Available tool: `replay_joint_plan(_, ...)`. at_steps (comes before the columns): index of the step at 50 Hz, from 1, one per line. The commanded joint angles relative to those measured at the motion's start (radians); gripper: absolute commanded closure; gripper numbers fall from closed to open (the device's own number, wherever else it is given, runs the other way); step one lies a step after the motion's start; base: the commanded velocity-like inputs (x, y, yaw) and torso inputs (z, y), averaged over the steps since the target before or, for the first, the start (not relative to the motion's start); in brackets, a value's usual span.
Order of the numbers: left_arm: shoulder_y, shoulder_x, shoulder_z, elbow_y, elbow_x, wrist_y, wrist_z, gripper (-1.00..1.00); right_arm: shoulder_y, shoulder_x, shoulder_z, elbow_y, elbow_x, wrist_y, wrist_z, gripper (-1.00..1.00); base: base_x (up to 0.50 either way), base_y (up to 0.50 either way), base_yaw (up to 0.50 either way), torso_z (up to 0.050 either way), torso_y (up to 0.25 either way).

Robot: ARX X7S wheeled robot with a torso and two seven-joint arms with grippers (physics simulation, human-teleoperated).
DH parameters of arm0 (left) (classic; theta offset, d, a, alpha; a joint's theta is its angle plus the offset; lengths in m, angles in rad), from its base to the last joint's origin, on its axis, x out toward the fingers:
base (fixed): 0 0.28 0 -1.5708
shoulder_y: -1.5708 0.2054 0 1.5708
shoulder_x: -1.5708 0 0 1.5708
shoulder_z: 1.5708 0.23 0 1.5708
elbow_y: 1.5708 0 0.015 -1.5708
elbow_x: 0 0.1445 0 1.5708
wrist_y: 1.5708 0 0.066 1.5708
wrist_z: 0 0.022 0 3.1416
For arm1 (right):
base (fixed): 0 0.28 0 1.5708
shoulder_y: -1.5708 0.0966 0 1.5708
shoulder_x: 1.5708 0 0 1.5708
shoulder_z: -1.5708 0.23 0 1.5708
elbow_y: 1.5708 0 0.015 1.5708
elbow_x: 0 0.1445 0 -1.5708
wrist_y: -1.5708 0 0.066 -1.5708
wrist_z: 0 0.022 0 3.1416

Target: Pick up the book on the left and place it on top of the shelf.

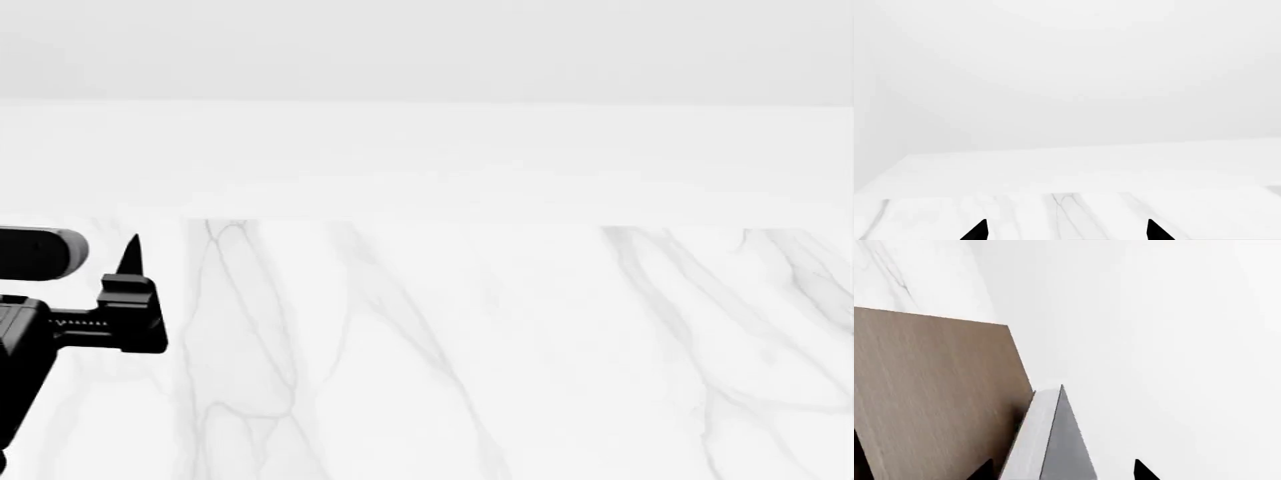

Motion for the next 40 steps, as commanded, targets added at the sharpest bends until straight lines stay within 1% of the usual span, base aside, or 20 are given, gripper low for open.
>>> replay_joint_plan(1, -0.006, 0.021, -0.020, -0.004, 0.013, -0.001, 0.019, -1.00, 0.054, -0.102, -0.130, -0.034, 0.064, -0.069, -0.115, -1.00, 0.00, 0.00, 0.00, 0.000, 0.000)
replay_joint_plan(7, -0.009, 0.022, -0.014, -0.004, 0.012, -0.001, 0.017, -1.00, 0.069, -0.163, -0.221, -0.171, 0.051, -0.100, -0.231, -1.00, 0.00, 0.00, 0.00, 0.000, 0.000)
replay_joint_plan(13, -0.010, 0.020, -0.016, 0.004, 0.007, -0.005, 0.014, -1.00, 0.082, -0.184, -0.284, -0.247, 0.017, -0.105, -0.287, -1.00, 0.00, 0.00, 0.00, 0.000, 0.000)
replay_joint_plan(19, -0.008, 0.018, -0.015, 0.003, 0.005, -0.002, 0.014, -1.00, 0.069, -0.195, -0.307, -0.299, 0.005, -0.106, -0.309, -1.00, 0.00, 0.00, 0.00, 0.000, 0.000)
replay_joint_plan(23, -0.009, 0.018, -0.013, 0.002, 0.004, -0.001, 0.013, -1.00, 0.049, -0.208, -0.306, -0.333, 0.021, -0.126, -0.294, -1.00, 0.00, 0.00, 0.00, 0.000, 0.000)
replay_joint_plan(26, -0.010, 0.018, -0.012, 0.006, 0.003, -0.002, 0.012, -1.00, 0.027, -0.231, -0.279, -0.381, 0.065, -0.151, -0.278, -1.00, 0.00, 0.00, 0.00, 0.000, 0.000)
replay_joint_plan(31, -0.010, 0.018, -0.011, 0.009, 0.001, 0.000, 0.010, -1.00, -0.030, -0.307, -0.173, -0.490, 0.183, -0.163, -0.261, -1.00, 0.00, 0.00, 0.00, 0.000, 0.000)
replay_joint_plan(35, -0.008, 0.017, -0.015, 0.012, -0.003, 0.004, 0.011, -1.00, -0.091, -0.433, 0.013, -0.669, 0.376, -0.141, -0.325, -1.00, 0.00, 0.00, 0.00, 0.000, 0.000)
replay_joint_plan(37, -0.008, 0.016, -0.013, 0.009, -0.003, 0.007, 0.012, -1.00, -0.104, -0.478, 0.077, -0.722, 0.449, -0.106, -0.358, -1.00, 0.00, 0.00, 0.00, 0.000, 0.000)
replay_joint_plan(38, -0.008, 0.016, -0.011, 0.005, -0.001, 0.011, 0.012, -1.00, -0.125, -0.485, 0.090, -0.753, 0.495, -0.115, -0.367, -1.00, 0.00, 0.00, 0.00, 0.000, 0.000)
replay_joint_plan(39, -0.007, 0.017, -0.011, 0.008, -0.002, 0.010, 0.012, -1.00, -0.135, -0.491, 0.117, -0.796, 0.596, -0.060, -0.363, -1.00, 0.00, 0.00, 0.00, 0.000, 0.000)
replay_joint_plan(40, -0.006, 0.017, -0.011, 0.007, -0.002, 0.012, 0.012, -1.00, -0.136, -0.489, 0.126, -0.807, 0.640, -0.034, -0.344, -1.00, 0.00, 0.00, 0.00, 0.000, 0.000)
